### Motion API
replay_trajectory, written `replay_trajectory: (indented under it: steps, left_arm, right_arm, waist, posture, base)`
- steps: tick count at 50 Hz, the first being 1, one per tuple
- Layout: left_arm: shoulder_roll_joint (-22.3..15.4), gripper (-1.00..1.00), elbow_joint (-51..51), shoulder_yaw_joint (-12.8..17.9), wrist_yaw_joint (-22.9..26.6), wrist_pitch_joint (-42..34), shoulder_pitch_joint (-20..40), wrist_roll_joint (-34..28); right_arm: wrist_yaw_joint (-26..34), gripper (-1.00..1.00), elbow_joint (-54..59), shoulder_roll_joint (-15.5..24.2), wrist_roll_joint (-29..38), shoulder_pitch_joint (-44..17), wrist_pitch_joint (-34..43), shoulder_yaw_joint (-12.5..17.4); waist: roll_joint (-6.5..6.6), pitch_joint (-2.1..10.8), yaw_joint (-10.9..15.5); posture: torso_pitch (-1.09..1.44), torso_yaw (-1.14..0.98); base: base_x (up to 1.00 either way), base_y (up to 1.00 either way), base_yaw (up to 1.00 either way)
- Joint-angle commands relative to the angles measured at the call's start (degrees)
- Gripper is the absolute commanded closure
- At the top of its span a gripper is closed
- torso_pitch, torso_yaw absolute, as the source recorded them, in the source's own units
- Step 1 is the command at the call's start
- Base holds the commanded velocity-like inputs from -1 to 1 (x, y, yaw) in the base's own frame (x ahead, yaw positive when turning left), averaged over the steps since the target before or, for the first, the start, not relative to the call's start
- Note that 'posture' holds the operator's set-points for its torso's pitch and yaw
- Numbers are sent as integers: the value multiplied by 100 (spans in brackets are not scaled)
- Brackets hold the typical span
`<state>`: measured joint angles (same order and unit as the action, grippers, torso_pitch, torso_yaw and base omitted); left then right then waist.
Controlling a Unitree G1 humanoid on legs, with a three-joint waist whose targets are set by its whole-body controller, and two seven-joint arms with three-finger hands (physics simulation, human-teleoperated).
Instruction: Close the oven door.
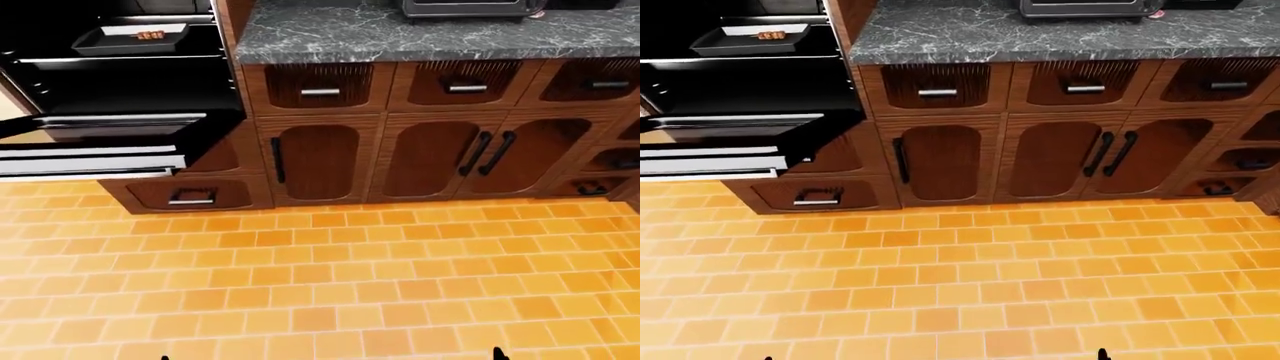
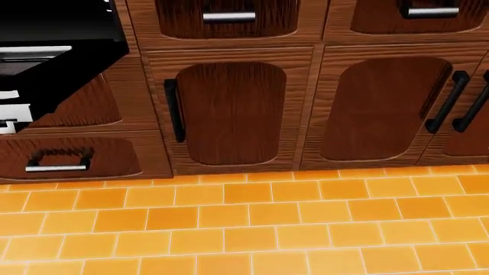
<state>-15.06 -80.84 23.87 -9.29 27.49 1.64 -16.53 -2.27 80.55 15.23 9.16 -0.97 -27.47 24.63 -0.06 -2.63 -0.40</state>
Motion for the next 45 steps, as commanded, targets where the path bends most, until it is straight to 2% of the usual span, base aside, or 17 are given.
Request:
replay_trajectory:
  steps: [1,3,12,13,16,19,21,23,25,26,27,36,40,42,43,44,45]
  left_arm:
    - [-109,-100,92,36,-147,165,11,-111]
    - [-135,-100,87,-85,-449,179,-13,-346]
    - [-166,-100,91,16,-467,169,-3,-313]
    - [-167,-100,92,24,-444,170,-2,-297]
    - [-172,-100,92,29,-405,165,4,-288]
    - [-172,-100,92,33,-395,163,13,-277]
    - [-173,-100,92,27,-406,160,10,-290]
    - [-173,-100,92,32,-403,156,15,-287]
    - [-172,-100,92,41,-393,160,16,-279]
    - [-171,-100,92,41,-395,165,14,-278]
    - [-167,-100,92,37,-399,171,10,-279]
    - [-168,-100,93,54,-350,166,31,-238]
    - [-163,-100,93,52,-362,178,30,-253]
    - [-163,-100,93,54,-364,179,31,-248]
    - [-161,-100,93,51,-369,181,28,-249]
    - [-160,-100,93,48,-374,186,25,-249]
    - [-162,-100,93,52,-370,180,29,-243]
  right_arm:
    - [-154,-100,-71,117,127,28,-158,34]
    - [-279,-100,-70,138,247,50,-164,12]
    - [-408,-100,-70,158,398,57,-121,61]
    - [-411,-100,-71,156,394,58,-134,72]
    - [-384,-100,-71,148,381,58,-180,81]
    - [-360,-100,-72,142,364,54,-182,84]
    - [-329,-100,-72,140,352,51,-172,88]
    - [-313,-100,-72,140,347,51,-163,91]
    - [-313,-100,-71,138,356,53,-161,84]
    - [-311,-100,-72,138,354,50,-158,85]
    - [-311,-100,-72,135,354,49,-156,84]
    - [-310,-100,-71,133,374,34,-127,84]
    - [-303,-100,-71,133,386,52,-132,93]
    - [-306,-100,-71,127,388,54,-137,85]
    - [-306,-100,-71,129,388,57,-137,84]
    - [-308,-100,-71,131,387,59,-134,85]
    - [-306,-100,-71,134,392,56,-126,83]
  waist:
    - [-3,57,-6]
    - [-5,87,-2]
    - [-11,123,-1]
    - [7,231,3]
    - [-28,143,-12]
    - [-41,177,-26]
    - [44,170,-15]
    - [230,146,-21]
    - [587,241,19]
    - [295,178,59]
    - [356,135,17]
    - [-7,93,0]
    - [-245,104,-13]
    - [-470,135,-32]
    - [-521,138,-42]
    - [-288,130,-96]
    - [-393,140,-54]
  posture:
    - [0,0]
    - [0,0]
    - [0,0]
    - [0,0]
    - [0,0]
    - [0,0]
    - [0,0]
    - [0,0]
    - [0,0]
    - [0,0]
    - [0,0]
    - [0,0]
    - [0,0]
    - [0,0]
    - [0,0]
    - [0,0]
    - [0,0]
  base:
    - [0,0,0]
    - [0,0,0]
    - [0,0,0]
    - [0,9,0]
    - [0,25,0]
    - [0,33,0]
    - [0,34,0]
    - [0,33,0]
    - [0,34,0]
    - [0,34,0]
    - [0,35,0]
    - [0,33,0]
    - [0,33,0]
    - [0,34,0]
    - [0,33,0]
    - [0,34,0]
    - [0,33,0]
